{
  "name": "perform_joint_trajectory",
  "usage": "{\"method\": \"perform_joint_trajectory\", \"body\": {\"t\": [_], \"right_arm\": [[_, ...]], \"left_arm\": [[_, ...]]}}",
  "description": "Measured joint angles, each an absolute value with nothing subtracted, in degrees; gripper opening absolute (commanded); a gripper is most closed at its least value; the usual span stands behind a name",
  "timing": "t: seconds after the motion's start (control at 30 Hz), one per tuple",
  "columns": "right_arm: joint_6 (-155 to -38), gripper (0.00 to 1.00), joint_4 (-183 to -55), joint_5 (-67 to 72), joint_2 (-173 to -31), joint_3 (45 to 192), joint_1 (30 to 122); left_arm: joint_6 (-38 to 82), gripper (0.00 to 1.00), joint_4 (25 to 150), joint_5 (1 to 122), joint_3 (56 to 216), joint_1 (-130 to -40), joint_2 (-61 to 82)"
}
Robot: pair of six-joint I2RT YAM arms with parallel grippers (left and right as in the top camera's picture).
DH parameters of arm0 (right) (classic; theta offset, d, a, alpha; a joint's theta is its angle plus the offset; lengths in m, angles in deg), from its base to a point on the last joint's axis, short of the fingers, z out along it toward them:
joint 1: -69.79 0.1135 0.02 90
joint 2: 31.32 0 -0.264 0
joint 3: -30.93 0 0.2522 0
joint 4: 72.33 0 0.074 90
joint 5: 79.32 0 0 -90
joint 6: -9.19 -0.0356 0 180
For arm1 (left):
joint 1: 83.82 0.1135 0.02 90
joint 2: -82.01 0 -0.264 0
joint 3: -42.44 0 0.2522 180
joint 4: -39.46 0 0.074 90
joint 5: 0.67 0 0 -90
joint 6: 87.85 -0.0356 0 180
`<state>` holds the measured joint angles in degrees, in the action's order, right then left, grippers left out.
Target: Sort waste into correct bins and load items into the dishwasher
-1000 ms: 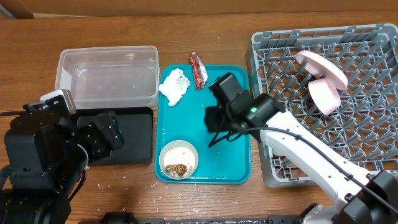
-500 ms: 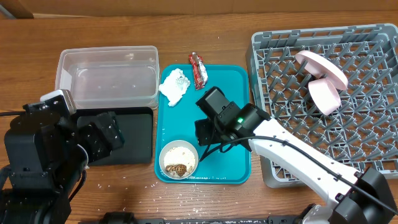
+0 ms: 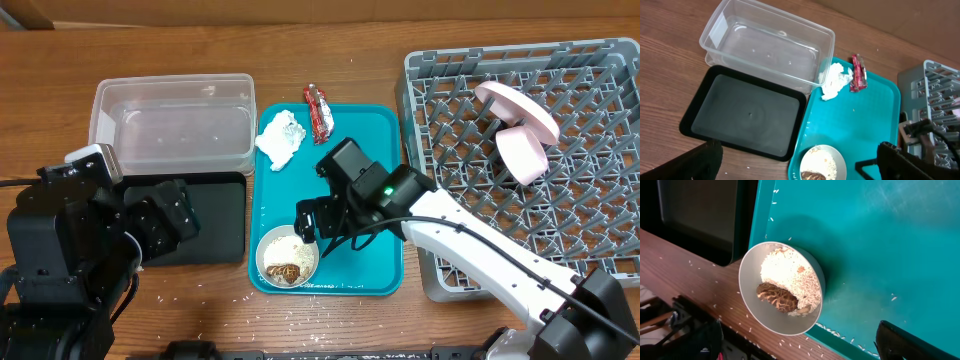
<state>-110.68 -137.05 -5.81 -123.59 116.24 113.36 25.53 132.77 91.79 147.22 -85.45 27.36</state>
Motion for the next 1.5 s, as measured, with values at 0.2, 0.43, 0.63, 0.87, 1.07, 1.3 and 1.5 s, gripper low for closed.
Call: {"method": "perform_joint_trajectory", "body": {"t": [0.2, 0.43, 0.63, 0.87, 1.07, 1.3, 1.5], "right_arm": [[-102.4, 1.0, -137.1, -7.1, -117.4, 116.2, 103.2], [-92.3, 1.0, -137.7, 1.3, -91.1, 117.0, 97.0], [-89.0, 1.0, -135.5, 13.3, -72.3, 110.0, 88.3], [-88.2, 1.0, -123.3, 13.6, -53.9, 85.2, 75.7], [-86.0, 1.0, -108.0, 4.7, -40.2, 64.3, 71.8], [-85.6, 1.0, -92.1, 0.8, -32.4, 46.4, 70.6], [-85.7, 1.0, -89.9, 0.6, -32.2, 45.8, 70.6]], "left_arm": [[25.5, 1.0, 132.8, 91.8, 147.2, -85.5, 27.3], [25.5, 1.0, 132.8, 91.8, 147.2, -85.5, 27.3], [25.5, 1.0, 132.8, 91.8, 147.2, -85.5, 27.3], [25.5, 1.0, 132.9, 91.8, 147.2, -85.5, 27.3], [25.5, 1.0, 132.9, 91.8, 147.2, -85.5, 27.4], [25.5, 1.0, 132.9, 91.9, 147.2, -85.5, 27.3], [25.5, 1.0, 132.9, 92.0, 147.2, -85.5, 27.3]]}}
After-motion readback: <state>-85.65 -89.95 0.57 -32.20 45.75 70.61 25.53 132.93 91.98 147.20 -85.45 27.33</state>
